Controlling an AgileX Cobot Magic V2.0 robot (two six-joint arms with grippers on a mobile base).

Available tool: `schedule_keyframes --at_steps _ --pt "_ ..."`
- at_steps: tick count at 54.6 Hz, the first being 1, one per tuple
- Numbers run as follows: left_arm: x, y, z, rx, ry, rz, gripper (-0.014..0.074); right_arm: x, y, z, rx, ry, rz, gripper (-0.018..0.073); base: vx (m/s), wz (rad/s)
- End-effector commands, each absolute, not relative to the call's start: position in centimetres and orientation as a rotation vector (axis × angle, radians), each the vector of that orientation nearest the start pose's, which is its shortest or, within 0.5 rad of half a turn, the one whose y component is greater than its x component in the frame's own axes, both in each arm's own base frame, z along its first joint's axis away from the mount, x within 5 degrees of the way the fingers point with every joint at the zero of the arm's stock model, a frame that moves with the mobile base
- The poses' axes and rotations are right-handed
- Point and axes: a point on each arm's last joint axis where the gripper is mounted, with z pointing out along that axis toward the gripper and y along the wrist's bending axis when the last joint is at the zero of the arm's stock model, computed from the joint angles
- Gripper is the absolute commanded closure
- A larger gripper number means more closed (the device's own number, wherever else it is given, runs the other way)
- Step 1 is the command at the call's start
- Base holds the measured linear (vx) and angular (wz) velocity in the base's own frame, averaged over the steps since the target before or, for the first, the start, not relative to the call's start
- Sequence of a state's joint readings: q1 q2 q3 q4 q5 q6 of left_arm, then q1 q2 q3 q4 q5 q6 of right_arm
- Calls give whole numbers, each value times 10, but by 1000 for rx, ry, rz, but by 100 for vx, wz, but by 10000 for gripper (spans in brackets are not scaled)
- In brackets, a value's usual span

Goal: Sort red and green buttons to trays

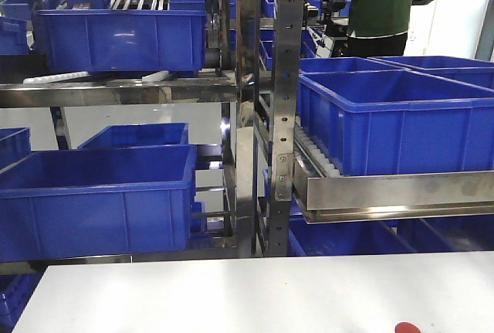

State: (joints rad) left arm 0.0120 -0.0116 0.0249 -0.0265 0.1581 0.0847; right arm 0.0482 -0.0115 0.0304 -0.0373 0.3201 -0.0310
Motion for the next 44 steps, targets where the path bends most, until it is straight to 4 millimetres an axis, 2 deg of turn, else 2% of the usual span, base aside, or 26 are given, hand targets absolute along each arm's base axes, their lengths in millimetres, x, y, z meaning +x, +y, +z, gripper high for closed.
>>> schedule_keyframes --at_steps 1,17,31,44 --pt "56 0 207 36 1549 46 602 55 2 179 -104 1747 -37 567 0 0" --pt "56 0 207 36 1549 46 602 56 1 182 -113 1717 -48 567 0 0" --pt "56 0 207 36 1549 46 602 56 3 205 -124 1457 -60 567 0 0" --pt "56 0 207 36 1549 46 602 56 3 210 -123 1408 -59 567 0 0"
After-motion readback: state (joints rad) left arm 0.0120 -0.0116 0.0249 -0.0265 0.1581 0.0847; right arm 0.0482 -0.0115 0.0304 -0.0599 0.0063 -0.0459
